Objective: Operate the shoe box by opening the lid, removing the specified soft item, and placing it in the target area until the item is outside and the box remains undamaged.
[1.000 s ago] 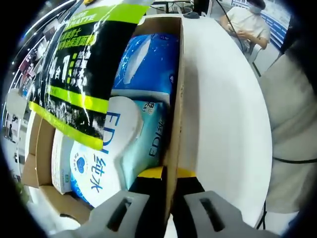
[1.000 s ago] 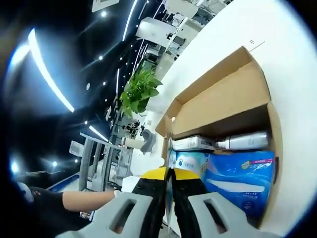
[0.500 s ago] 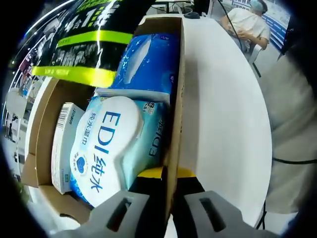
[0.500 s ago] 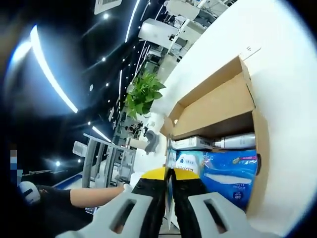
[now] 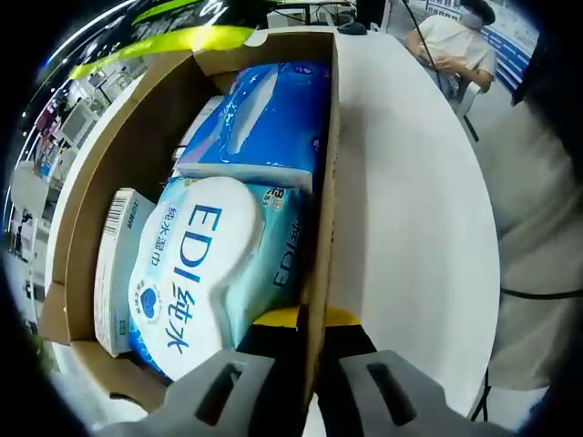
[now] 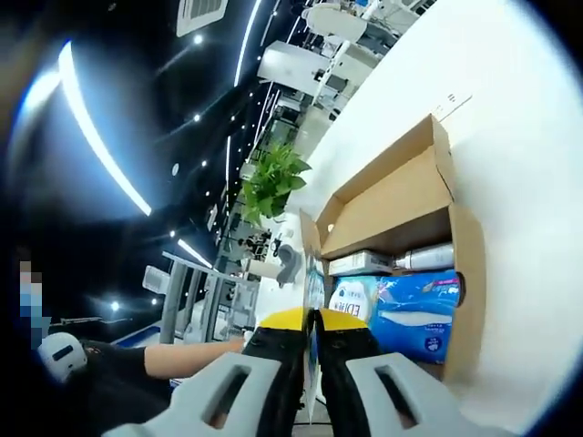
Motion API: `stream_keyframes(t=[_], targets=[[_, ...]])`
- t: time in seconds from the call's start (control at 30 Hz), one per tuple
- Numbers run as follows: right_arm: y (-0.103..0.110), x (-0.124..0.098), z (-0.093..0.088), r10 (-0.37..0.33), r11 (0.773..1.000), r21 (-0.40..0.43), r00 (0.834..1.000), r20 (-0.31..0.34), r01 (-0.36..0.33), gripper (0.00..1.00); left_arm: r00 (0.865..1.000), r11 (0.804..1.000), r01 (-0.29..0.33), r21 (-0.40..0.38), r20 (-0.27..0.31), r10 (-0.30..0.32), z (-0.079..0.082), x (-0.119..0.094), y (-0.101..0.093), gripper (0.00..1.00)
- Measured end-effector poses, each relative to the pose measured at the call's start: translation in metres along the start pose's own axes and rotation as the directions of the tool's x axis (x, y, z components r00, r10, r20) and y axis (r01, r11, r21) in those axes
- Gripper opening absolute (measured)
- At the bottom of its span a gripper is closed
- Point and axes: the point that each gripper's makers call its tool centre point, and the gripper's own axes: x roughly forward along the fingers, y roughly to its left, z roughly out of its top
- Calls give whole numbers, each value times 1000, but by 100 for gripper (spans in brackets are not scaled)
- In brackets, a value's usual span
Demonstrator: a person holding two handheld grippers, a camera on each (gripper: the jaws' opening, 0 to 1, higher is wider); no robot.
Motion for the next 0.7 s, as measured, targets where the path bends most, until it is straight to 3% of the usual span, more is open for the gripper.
stream_keyframes(t=[0.7], targets=[[-4, -48, 4, -15, 1000, -3, 999, 45, 15, 0, 1000, 1000, 0, -2, 3, 0, 0, 0, -1, 1]])
